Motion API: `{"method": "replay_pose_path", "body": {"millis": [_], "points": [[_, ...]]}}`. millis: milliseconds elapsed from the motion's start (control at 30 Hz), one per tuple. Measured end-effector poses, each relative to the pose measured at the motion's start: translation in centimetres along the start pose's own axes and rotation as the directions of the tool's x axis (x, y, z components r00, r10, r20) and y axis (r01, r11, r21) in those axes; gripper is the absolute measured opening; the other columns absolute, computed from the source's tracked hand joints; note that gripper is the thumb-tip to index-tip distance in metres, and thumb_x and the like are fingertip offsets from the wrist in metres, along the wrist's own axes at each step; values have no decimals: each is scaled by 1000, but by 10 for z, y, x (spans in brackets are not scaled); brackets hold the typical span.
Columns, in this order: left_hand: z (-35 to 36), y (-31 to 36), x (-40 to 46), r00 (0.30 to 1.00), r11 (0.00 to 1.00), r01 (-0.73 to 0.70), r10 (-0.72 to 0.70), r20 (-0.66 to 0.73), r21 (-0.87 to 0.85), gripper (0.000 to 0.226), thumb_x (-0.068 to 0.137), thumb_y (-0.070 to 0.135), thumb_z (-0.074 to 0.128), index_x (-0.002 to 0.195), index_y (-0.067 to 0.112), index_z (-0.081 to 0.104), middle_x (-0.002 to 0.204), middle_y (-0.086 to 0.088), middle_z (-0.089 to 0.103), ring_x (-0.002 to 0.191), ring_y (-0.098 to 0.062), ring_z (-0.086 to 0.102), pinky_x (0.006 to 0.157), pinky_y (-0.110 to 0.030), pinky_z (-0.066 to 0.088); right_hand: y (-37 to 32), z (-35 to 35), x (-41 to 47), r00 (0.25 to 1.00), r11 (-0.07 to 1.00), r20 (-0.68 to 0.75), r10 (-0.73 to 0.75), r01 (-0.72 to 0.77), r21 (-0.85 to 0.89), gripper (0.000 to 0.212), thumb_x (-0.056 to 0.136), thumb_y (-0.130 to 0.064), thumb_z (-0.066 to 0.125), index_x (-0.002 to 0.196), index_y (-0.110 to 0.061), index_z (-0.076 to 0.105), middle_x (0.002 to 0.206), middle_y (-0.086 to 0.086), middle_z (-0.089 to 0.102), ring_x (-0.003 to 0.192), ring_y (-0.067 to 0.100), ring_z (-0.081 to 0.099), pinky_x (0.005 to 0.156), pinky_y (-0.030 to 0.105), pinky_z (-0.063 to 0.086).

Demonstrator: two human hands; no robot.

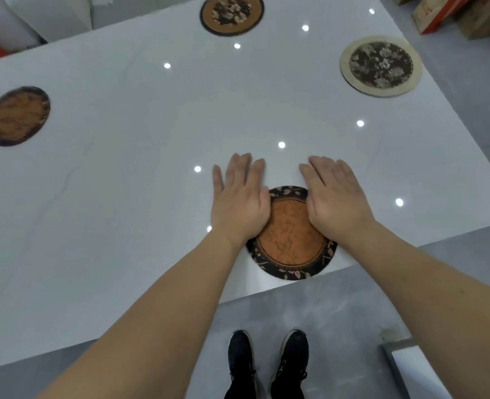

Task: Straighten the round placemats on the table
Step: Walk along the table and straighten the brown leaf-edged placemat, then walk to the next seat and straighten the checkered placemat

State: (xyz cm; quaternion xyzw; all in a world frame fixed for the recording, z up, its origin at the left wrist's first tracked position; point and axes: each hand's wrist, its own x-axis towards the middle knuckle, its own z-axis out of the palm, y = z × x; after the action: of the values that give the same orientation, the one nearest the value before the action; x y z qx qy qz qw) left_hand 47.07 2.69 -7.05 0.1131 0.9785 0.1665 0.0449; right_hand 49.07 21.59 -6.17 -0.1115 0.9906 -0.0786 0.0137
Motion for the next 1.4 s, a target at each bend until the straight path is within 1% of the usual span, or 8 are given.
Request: {"method": "replay_pose_path", "body": {"millis": [133, 200, 367, 600, 733, 867, 1167, 1400], "points": [[-27, -10, -8, 993, 961, 108, -119, -25, -254, 50, 100, 26, 35, 146, 6, 33, 156, -14, 27, 146, -28, 16, 121, -45, 10, -18, -26, 0, 986, 999, 164, 42, -38, -28, 52, 99, -24, 29, 147, -3, 24, 156, 16, 21, 145, 30, 15, 119, 44, 4], [-49, -28, -22, 977, 955, 187, -205, -59, -229, 51, 101, 26, 34, 146, 3, 32, 155, -15, 28, 146, -29, 18, 120, -46, 11, -45, -43, 6, 982, 1000, 188, -6, 6, 0, 55, 100, -28, 26, 149, -5, 17, 159, 13, 12, 146, 27, 6, 120, 42, 1], [-104, -86, -79, 963, 968, 241, -247, -109, -66, 53, 100, 27, 33, 147, 3, 28, 157, -14, 24, 148, -31, 13, 122, -45, 8, -143, -80, 16, 955, 972, 177, -236, 230, 55, 58, 100, -27, 28, 150, -5, 10, 160, 11, 6, 147, 24, 1, 120, 39, -3], [-171, -162, -178, 835, 860, 510, -505, -217, -38, 57, 100, 30, 32, 149, 3, 24, 159, -13, 20, 149, -29, 10, 122, -44, 5, -276, -107, 10, 862, 877, 161, -480, 471, 96, 59, 99, -28, 28, 151, -7, 7, 160, 9, 4, 147, 22, 1, 119, 35, -6], [-207, -199, -239, 715, 752, 655, -647, -266, -68, 57, 100, 31, 30, 150, 4, 22, 160, -13, 18, 149, -29, 9, 122, -44, 3, -344, -115, 4, 790, 807, 167, -590, 578, 117, 59, 99, -28, 28, 151, -7, 9, 160, 9, 5, 147, 22, 1, 119, 36, -6], [-233, -225, -310, 512, 585, 800, -783, -353, -137, 58, 100, 31, 32, 150, 3, 22, 160, -13, 18, 149, -29, 10, 122, -43, 3, -408, -120, -17, 657, 676, 158, -737, 723, 146, 59, 99, -28, 28, 151, -7, 9, 160, 9, 5, 147, 22, 1, 117, 33, -9], [-256, -256, -485, 163, 288, 909, -911, -379, -303, 57, 96, 26, 45, 145, -1, 32, 155, -20, 29, 146, -34, 20, 121, -46, 10, -546, -98, -83, 356, 394, 191, -915, 889, 231, 59, 98, -28, 32, 150, -6, 14, 159, 10, 10, 147, 23, 5, 120, 38, -2], [-257, -288, -576, 35, 147, 937, -941, -335, -316, 57, 98, 27, 39, 147, 0, 27, 157, -18, 24, 147, -33, 17, 121, -46, 9, -624, -74, -125, 272, 331, 237, -933, 906, 265, 60, 99, -29, 29, 151, -7, 8, 160, 9, 4, 147, 20, 1, 119, 36, -3]]}}
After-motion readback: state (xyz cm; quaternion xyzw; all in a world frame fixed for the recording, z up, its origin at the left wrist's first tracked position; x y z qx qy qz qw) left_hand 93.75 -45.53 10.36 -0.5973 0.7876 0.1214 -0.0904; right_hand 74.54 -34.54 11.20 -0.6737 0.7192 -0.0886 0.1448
